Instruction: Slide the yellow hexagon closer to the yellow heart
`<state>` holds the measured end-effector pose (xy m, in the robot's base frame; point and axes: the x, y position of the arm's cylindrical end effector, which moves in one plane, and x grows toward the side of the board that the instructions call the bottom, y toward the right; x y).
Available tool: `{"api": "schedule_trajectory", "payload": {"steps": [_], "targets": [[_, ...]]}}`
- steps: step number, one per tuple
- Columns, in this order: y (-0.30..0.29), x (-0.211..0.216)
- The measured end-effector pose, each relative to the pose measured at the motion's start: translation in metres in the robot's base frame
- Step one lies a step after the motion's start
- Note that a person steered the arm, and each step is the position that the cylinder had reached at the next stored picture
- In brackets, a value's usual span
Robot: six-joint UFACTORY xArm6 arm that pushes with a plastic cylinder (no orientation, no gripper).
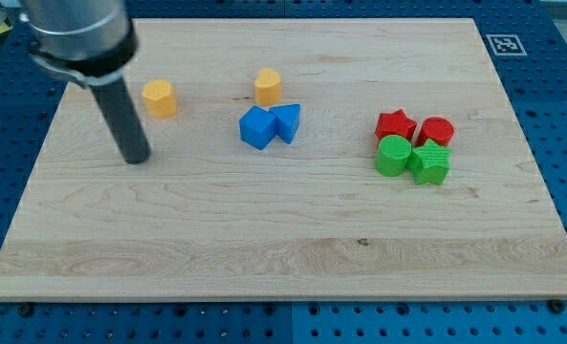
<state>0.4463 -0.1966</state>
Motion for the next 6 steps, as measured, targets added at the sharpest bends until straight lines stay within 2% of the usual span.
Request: {"api": "schedule_trajectory", "payload": {"steps": [1,6], "targets": [[-0.014,-0.025],[-0.019,-0.043]]}}
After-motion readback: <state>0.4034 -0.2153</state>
